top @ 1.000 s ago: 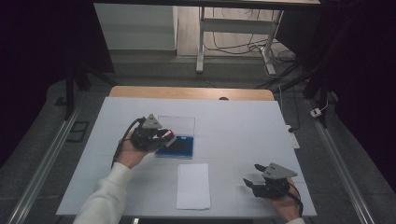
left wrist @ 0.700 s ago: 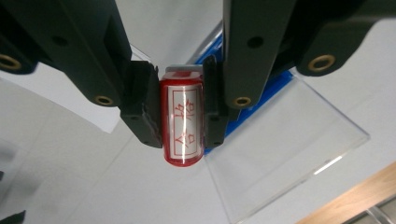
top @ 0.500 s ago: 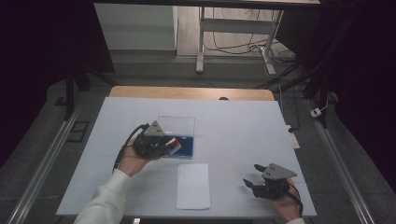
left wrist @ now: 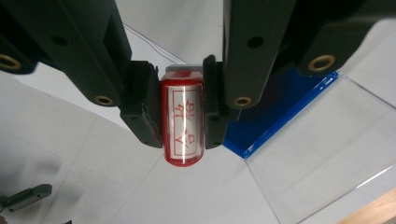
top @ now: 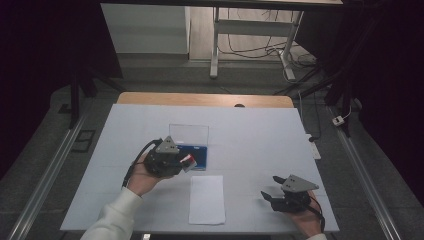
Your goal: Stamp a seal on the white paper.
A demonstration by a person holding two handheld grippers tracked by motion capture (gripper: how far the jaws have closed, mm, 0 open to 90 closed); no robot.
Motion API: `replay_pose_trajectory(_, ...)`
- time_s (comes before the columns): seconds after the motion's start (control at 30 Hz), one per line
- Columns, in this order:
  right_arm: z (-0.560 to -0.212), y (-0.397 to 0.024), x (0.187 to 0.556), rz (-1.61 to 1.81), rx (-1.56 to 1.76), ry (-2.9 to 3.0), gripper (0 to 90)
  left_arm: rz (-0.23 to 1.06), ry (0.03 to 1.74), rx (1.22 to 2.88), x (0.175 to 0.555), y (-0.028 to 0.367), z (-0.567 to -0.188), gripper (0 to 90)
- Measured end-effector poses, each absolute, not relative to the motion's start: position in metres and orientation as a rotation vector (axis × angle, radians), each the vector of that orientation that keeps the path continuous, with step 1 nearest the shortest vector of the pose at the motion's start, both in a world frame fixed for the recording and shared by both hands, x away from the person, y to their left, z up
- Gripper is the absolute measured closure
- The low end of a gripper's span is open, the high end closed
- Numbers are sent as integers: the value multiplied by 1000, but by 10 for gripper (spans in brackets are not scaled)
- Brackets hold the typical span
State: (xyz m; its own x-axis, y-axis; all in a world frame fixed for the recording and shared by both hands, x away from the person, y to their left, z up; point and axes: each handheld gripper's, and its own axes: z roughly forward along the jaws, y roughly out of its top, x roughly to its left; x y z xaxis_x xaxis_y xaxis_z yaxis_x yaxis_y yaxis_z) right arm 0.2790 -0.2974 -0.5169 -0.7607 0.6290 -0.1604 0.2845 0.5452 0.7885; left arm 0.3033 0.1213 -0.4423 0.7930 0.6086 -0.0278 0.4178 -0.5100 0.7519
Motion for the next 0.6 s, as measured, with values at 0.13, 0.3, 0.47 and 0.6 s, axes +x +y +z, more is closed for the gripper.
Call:
replay_pose_trajectory(0.13, -517, -297, 279, 1093, 743, 2356, 297, 298, 745, 2186, 300, 120, -443, 696)
replay_pose_trajectory(0.3, -517, -297, 279, 1091, 746, 2357, 297, 289, 728, 2195, 295, 118, -445, 696)
replay_pose_trajectory(0.47, -518, -298, 278, 1084, 746, 2359, 297, 284, 718, 2193, 292, 116, -447, 696)
replay_pose_trajectory(0.6, -517, -299, 277, 1086, 746, 2355, 297, 276, 700, 2205, 290, 113, -447, 696)
